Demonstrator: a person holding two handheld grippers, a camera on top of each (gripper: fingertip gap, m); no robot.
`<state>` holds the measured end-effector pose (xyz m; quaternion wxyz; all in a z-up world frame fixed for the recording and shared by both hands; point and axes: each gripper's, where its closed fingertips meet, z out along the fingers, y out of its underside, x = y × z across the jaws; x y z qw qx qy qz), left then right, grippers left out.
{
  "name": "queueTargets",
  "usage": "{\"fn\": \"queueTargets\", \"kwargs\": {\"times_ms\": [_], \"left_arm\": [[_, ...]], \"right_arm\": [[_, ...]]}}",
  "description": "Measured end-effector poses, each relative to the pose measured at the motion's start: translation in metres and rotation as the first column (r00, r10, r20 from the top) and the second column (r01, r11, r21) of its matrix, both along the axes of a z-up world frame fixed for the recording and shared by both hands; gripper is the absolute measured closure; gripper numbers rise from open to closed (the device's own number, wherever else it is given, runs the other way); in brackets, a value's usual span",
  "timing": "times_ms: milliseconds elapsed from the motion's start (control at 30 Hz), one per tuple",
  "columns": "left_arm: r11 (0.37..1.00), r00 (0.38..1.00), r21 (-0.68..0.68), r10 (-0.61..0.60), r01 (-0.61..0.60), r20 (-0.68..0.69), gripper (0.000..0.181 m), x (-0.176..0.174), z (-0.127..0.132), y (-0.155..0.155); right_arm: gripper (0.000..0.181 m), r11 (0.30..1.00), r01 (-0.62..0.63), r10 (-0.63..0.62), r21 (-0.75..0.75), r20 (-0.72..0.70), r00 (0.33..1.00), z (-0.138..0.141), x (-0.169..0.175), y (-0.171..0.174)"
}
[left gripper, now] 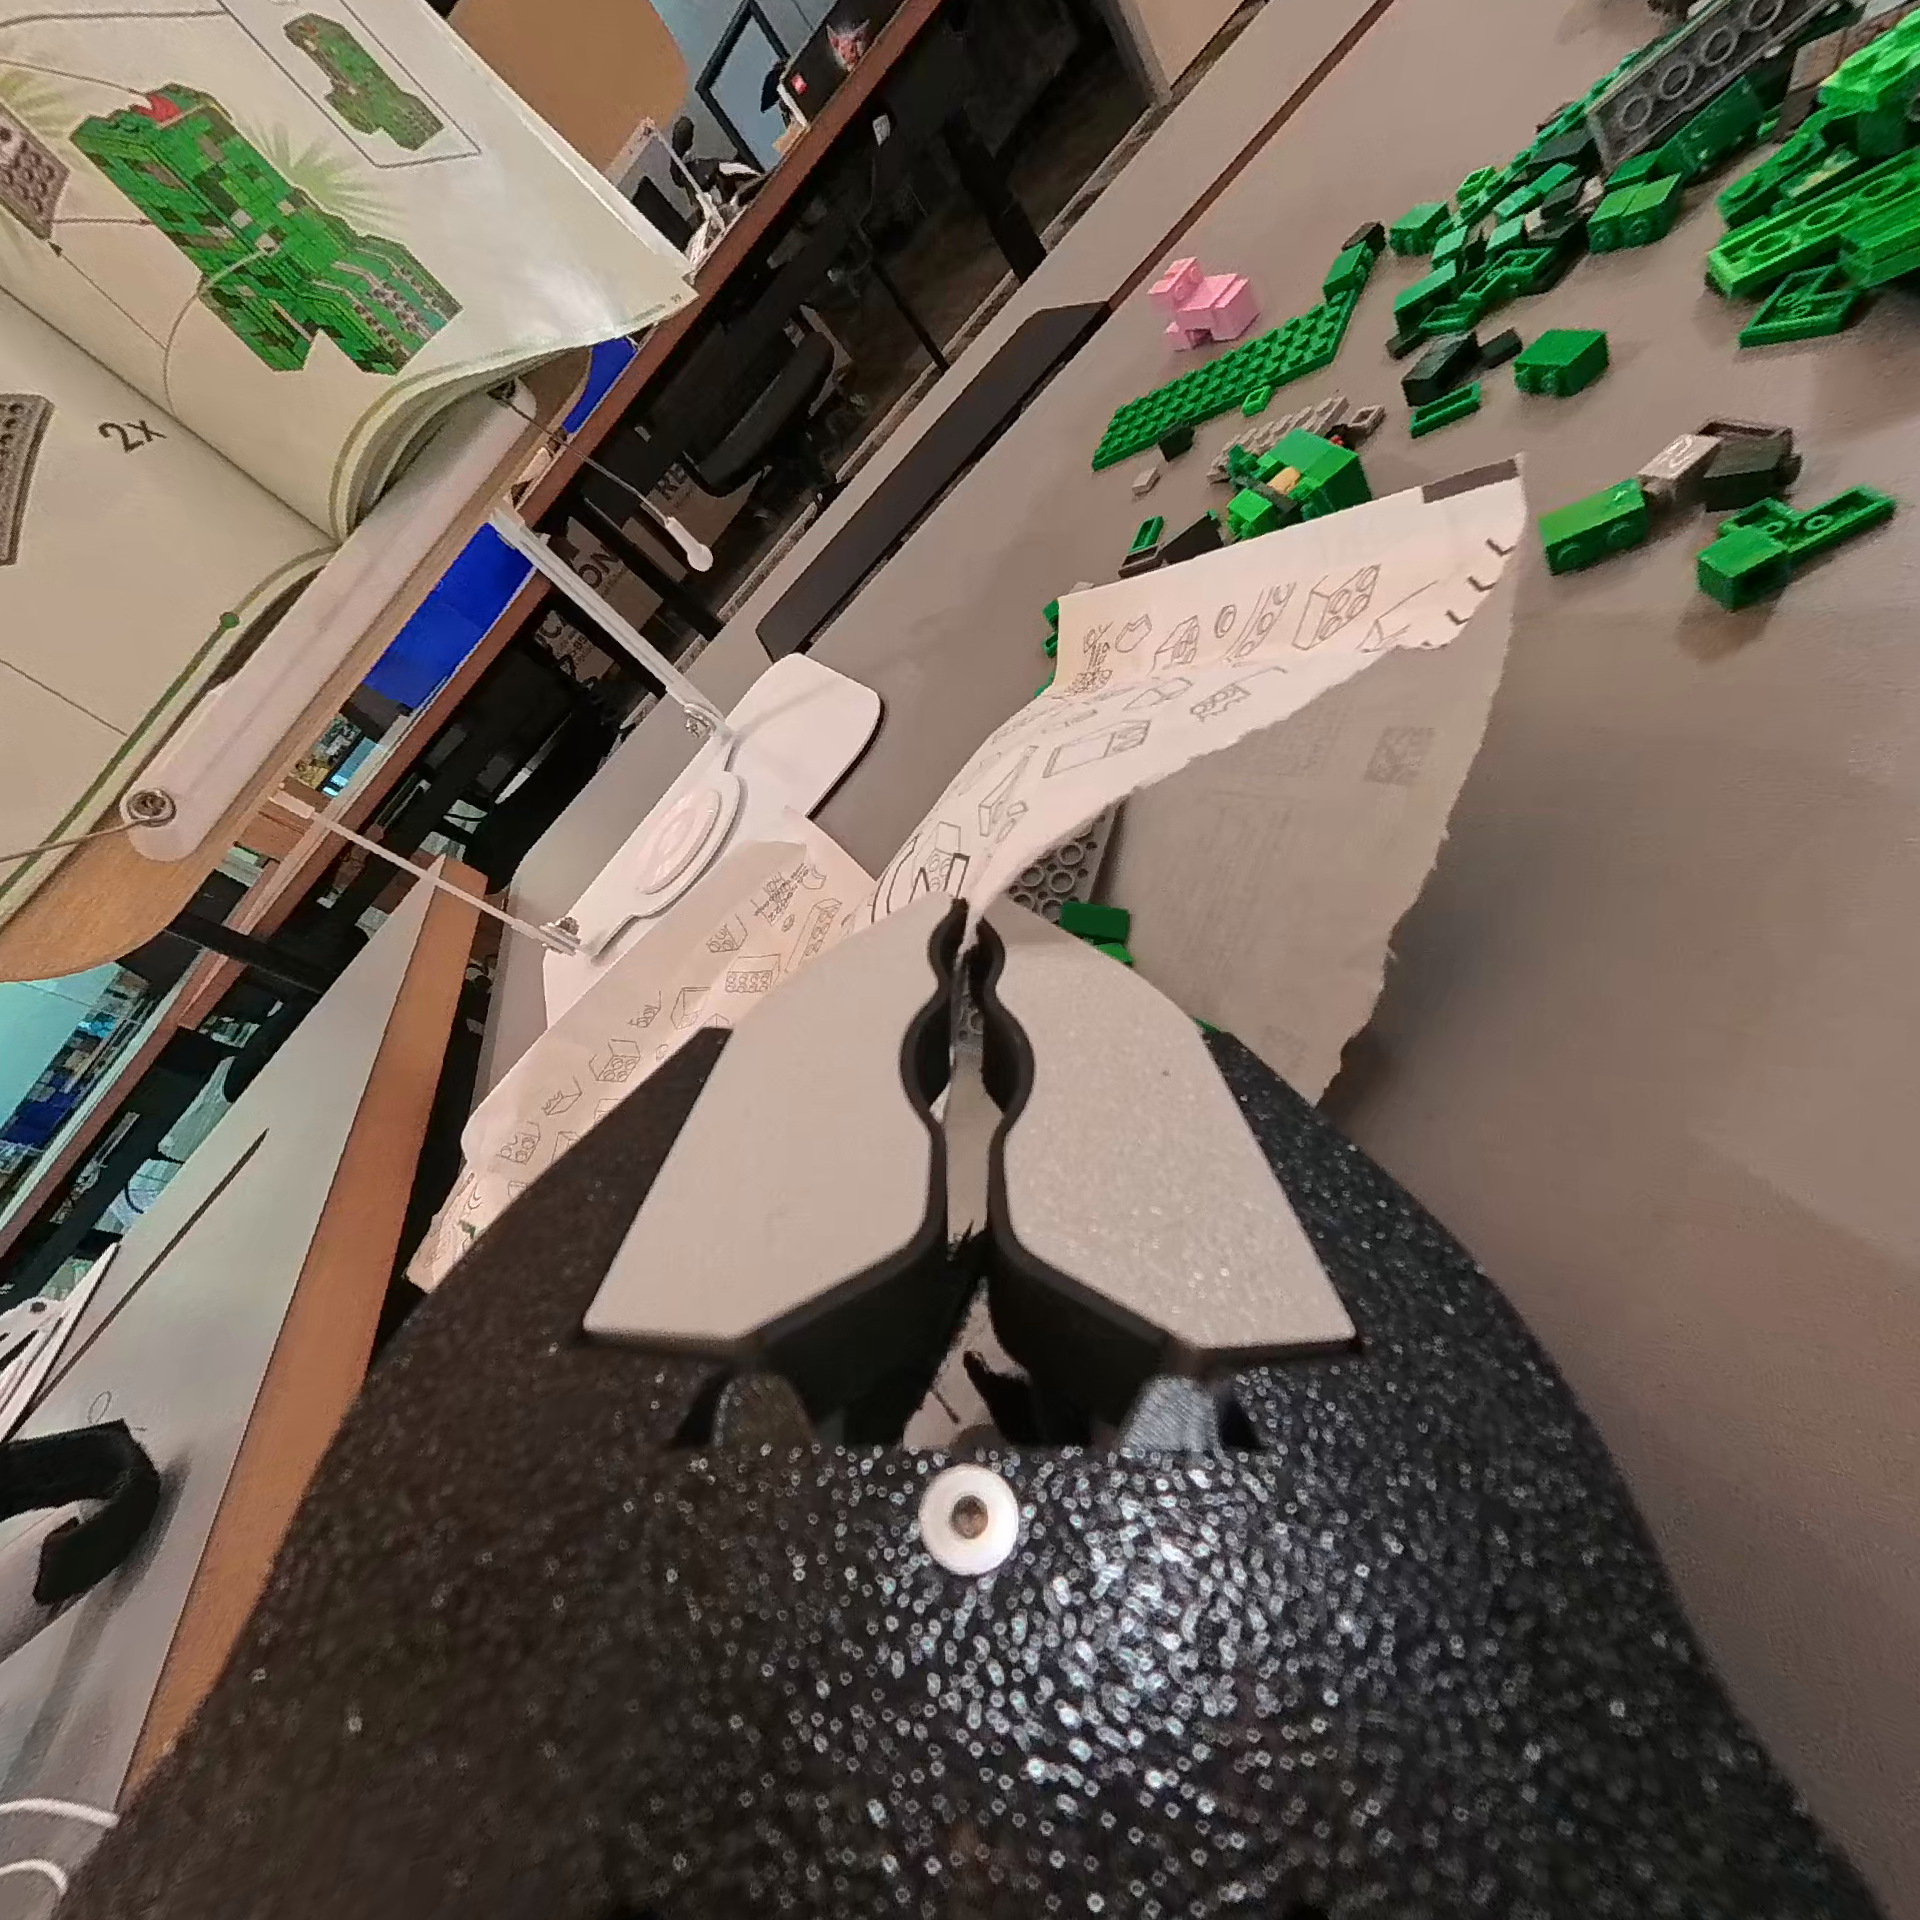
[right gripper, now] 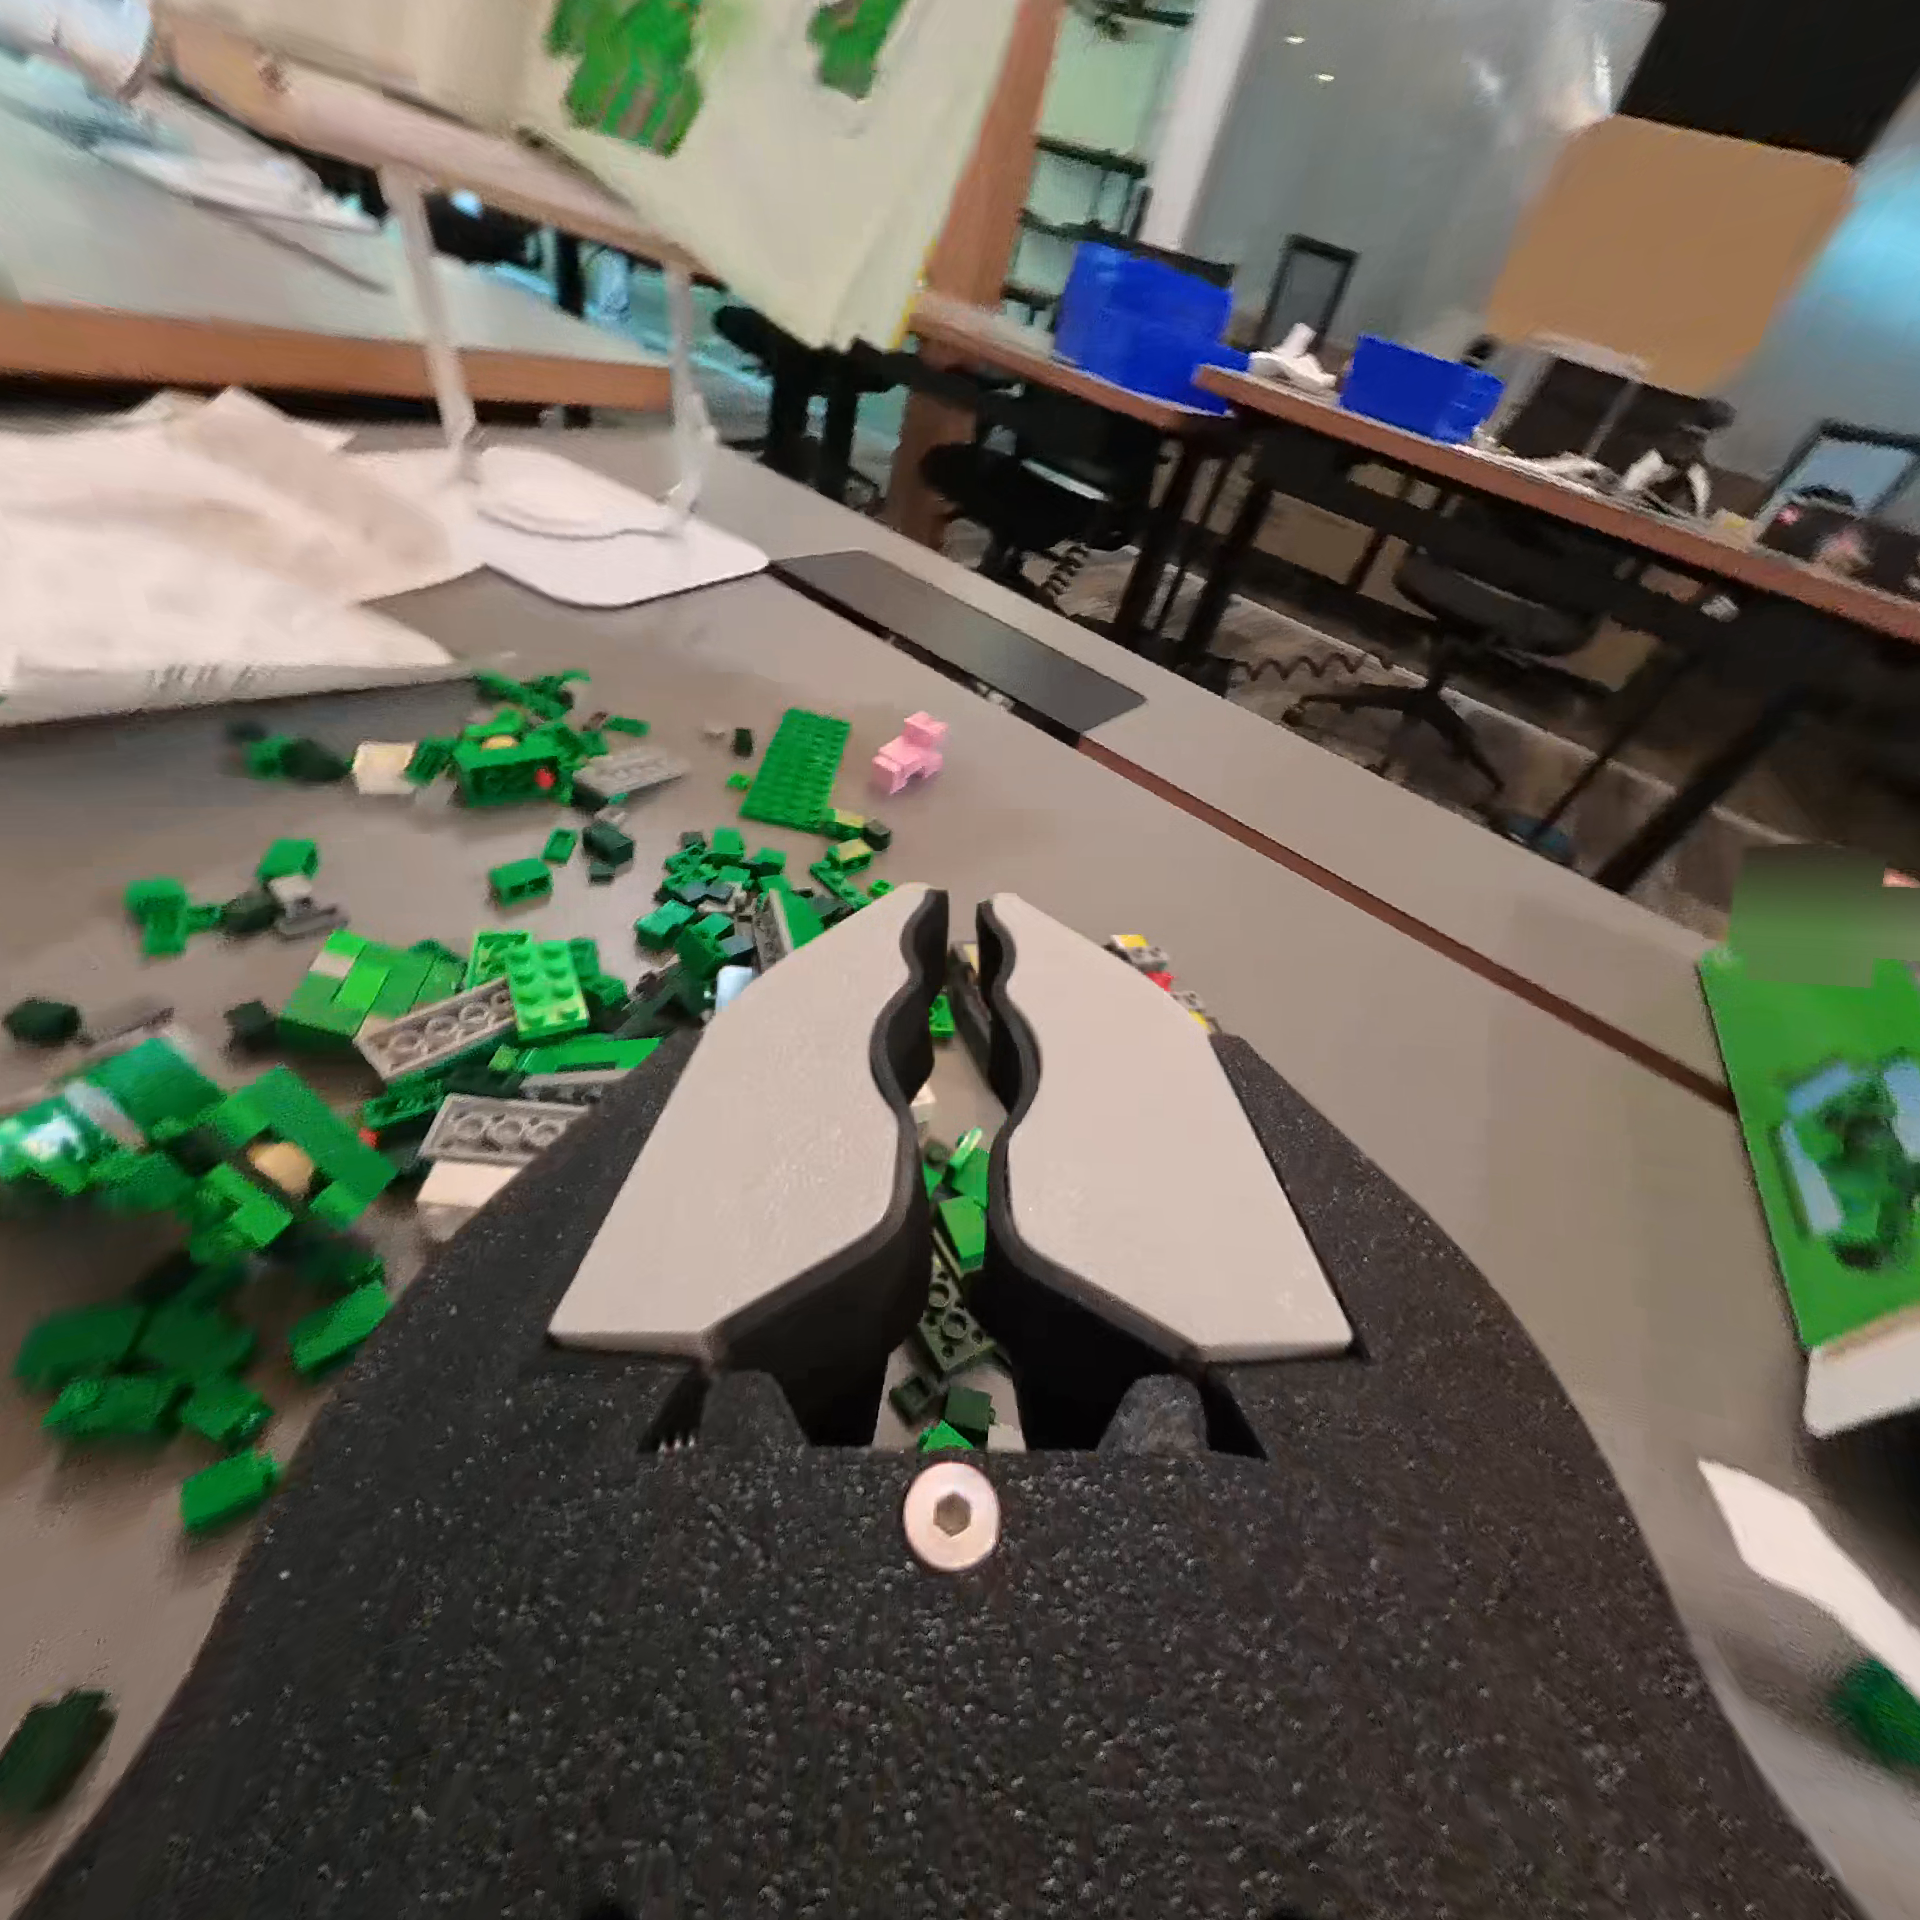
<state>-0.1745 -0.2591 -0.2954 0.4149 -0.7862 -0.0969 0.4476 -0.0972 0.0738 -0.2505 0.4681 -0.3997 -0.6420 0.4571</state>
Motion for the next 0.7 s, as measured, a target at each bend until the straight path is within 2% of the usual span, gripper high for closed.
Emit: {"fn": "queueTargets", "kwargs": {"times_ms": [133,533,700], "left_arm": [[1.000,1.000,-0.012,-0.003,0.003,-0.002,0.181,0.000,-0.001,0.001],[0.999,1.000,-0.032,-0.005,0.004,-0.015,0.181,0.001,-0.002,0.003],[0.999,1.000,-0.035,-0.006,0.005,-0.015,0.181,0.002,-0.002,0.003]], "right_arm": [[0.177,0.999,0.042,-0.041,-0.034,0.007,0.999,-0.002,-0.002,0.006],[0.178,0.989,0.029,-0.027,0.147,-0.019,0.999,-0.005,-0.003,-0.009],[0.179,0.985,0.027,-0.023,0.169,-0.025,0.999,-0.007,-0.004,-0.012]]}}
